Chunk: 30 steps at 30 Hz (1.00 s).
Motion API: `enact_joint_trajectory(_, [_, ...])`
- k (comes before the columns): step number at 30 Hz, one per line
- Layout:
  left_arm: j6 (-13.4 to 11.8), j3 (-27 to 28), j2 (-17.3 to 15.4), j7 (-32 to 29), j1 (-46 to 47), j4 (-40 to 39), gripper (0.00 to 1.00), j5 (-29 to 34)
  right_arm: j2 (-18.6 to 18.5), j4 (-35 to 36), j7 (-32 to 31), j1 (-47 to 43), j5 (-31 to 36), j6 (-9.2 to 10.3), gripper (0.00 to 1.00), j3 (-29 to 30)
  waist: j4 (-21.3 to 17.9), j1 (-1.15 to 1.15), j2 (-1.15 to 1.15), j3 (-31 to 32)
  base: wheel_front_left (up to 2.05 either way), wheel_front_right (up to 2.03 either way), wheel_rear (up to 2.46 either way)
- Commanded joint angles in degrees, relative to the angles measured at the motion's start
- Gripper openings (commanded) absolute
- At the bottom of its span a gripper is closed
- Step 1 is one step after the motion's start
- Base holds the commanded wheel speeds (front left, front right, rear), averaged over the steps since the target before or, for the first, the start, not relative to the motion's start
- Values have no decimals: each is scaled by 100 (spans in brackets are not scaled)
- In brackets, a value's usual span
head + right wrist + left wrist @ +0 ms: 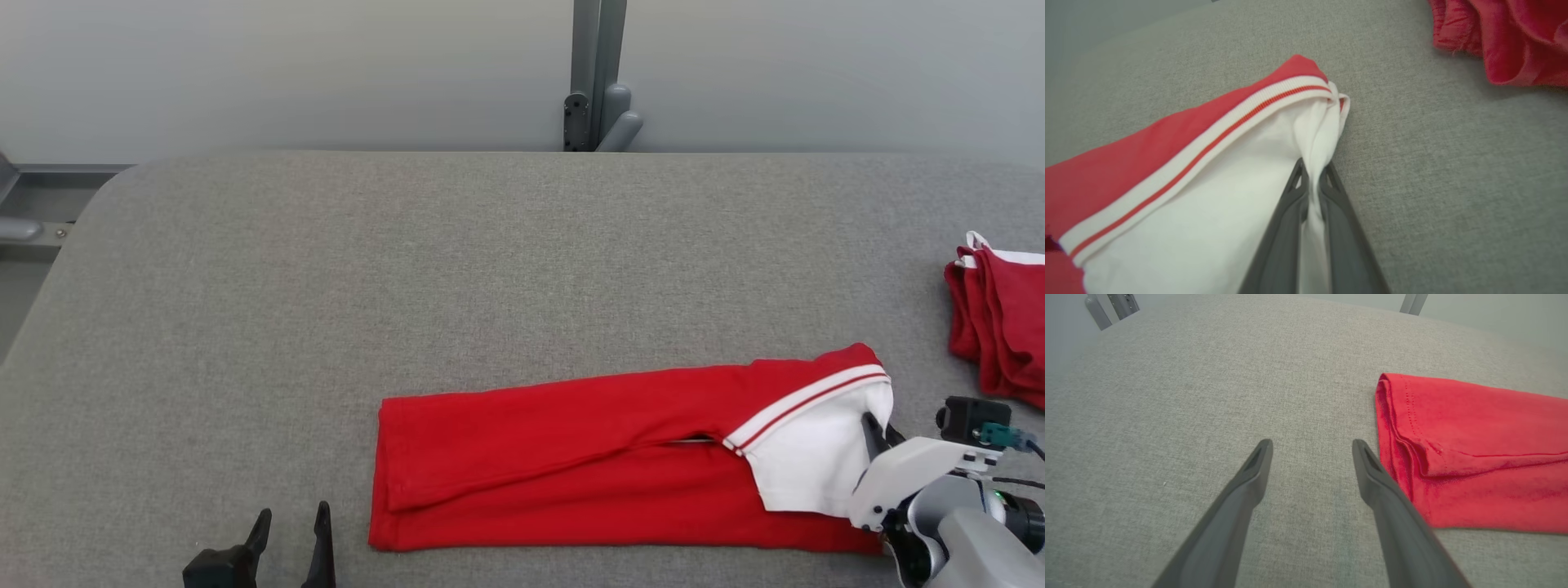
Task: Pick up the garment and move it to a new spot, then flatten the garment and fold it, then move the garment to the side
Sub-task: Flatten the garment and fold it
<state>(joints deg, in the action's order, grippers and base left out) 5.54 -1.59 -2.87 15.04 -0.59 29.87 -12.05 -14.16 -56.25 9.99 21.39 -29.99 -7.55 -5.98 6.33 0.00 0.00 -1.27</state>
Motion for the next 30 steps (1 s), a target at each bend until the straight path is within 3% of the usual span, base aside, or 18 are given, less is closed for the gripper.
enact_joint_trajectory(1, [2, 3, -9, 14, -3, 7, 100, -53, 21, 134, 32, 31, 27, 13, 0, -65, -56, 0, 0, 20, 0, 0, 0])
enact_joint_trajectory(7, [-8, -57, -9, 14, -73, 28, 100, -77, 165, 1204, -289, -171, -259, 10, 0, -612, -190, 0, 0, 95, 0, 0, 0])
enact_joint_trajectory(14, [35, -271, -11, 14, -18, 57, 100, -102, 137, 2984, -1314, -663, -776, 8, 0, -1638, -144, 0, 0, 145, 0, 0, 0])
enact_joint_trajectory(18, [46, -430, -12, 14, 34, 51, 100, -132, 202, 3661, -1772, -892, -957, 8, 0, -2080, 14, 0, 0, 125, 0, 0, 0])
enact_joint_trajectory(24, [54, -702, -11, 13, 146, 60, 100, -169, 467, 3887, -2009, -755, -890, 8, 0, -2599, 455, 0, 0, 14, 0, 0, 0])
enact_joint_trajectory(30, [78, -1042, -11, 14, 253, 101, 100, -168, 736, 3450, -1838, -347, -822, 7, 0, -2849, 1062, 0, 0, -89, 0, 0, 0])
